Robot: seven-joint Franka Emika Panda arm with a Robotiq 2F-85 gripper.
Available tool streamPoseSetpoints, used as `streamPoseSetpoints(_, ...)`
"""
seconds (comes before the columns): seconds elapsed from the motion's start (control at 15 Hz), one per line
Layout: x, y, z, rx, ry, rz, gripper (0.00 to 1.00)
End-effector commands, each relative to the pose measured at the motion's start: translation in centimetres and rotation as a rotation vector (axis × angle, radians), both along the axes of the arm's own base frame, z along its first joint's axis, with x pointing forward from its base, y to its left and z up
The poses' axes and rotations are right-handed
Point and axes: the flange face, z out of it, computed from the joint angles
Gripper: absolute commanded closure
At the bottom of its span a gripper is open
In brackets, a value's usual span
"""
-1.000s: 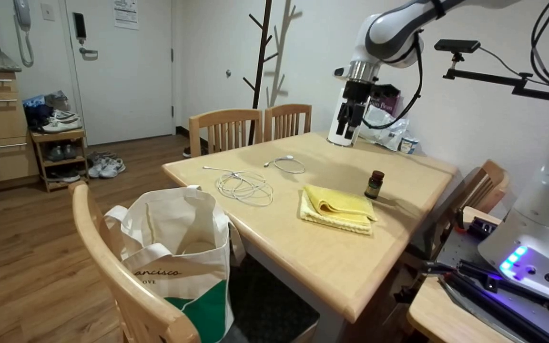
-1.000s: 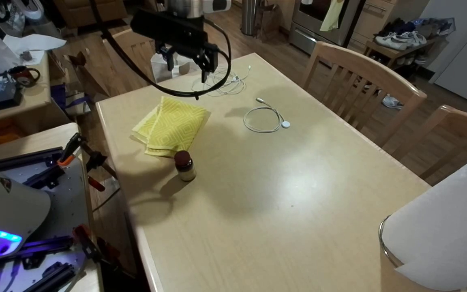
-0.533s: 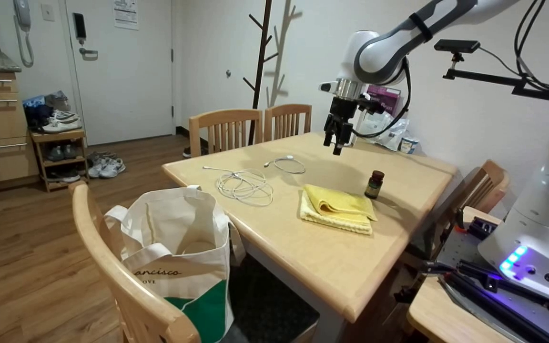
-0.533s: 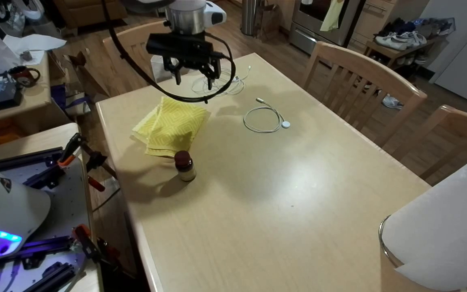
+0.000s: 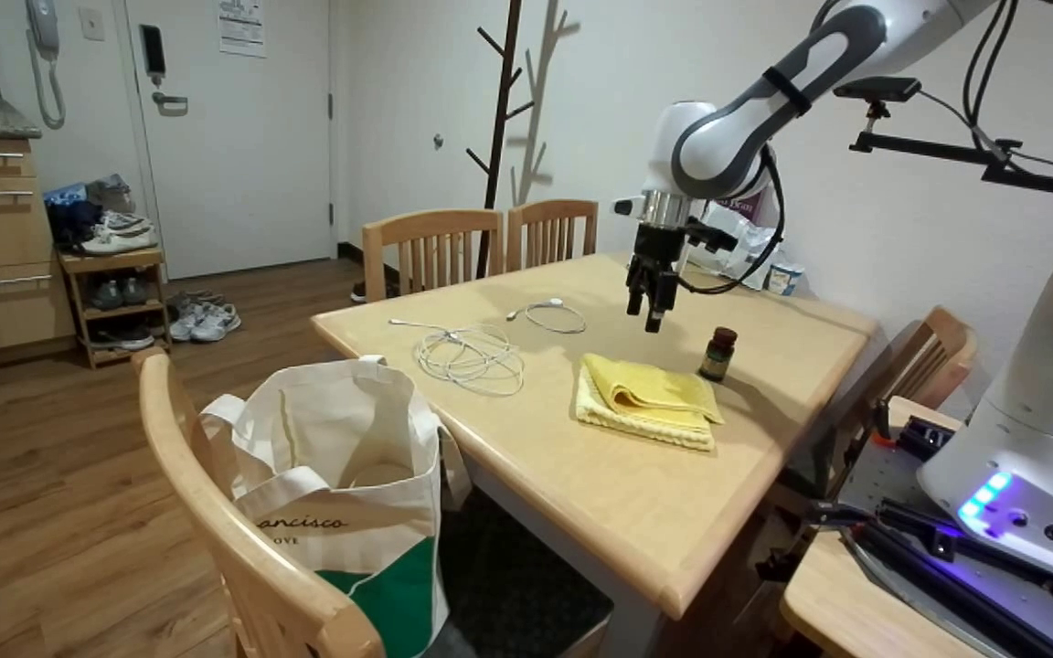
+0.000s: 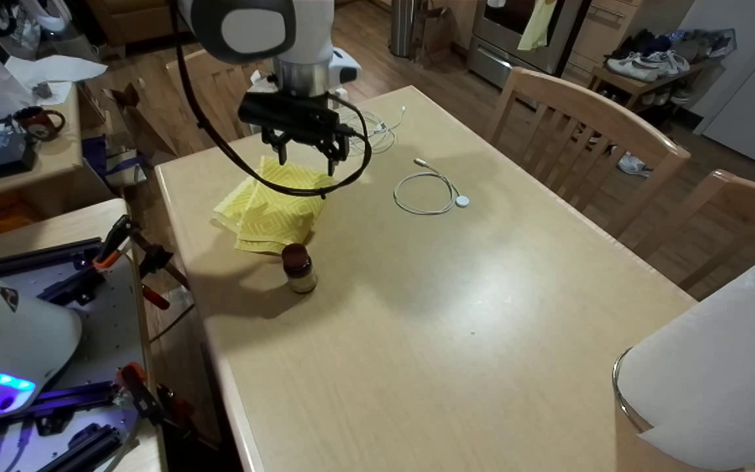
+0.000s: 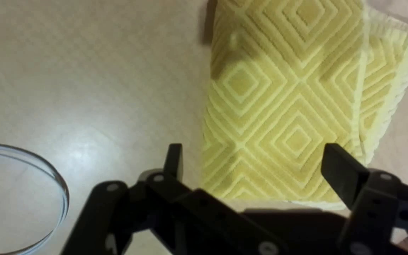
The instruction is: Wipe the table with the yellow towel.
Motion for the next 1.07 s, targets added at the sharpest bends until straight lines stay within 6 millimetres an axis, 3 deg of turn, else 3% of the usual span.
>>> streamPoseSetpoints(0.0, -0.9, -0.7, -2.7, 0.011, -0.021, -0.06, 0.0)
streamPoseSetpoints(0.2, -2.3, 0.0, -3.5, 0.015, -0.087, -0.078, 0.0)
streamPoseSetpoints(0.67, -7.6, 2.4, -6.4, 0.008, -0.118, -0.042, 0.0)
streamPoseSetpoints(1.0, -9.6, 3.8, -8.3, -0.003, -0.134, 0.001, 0.0)
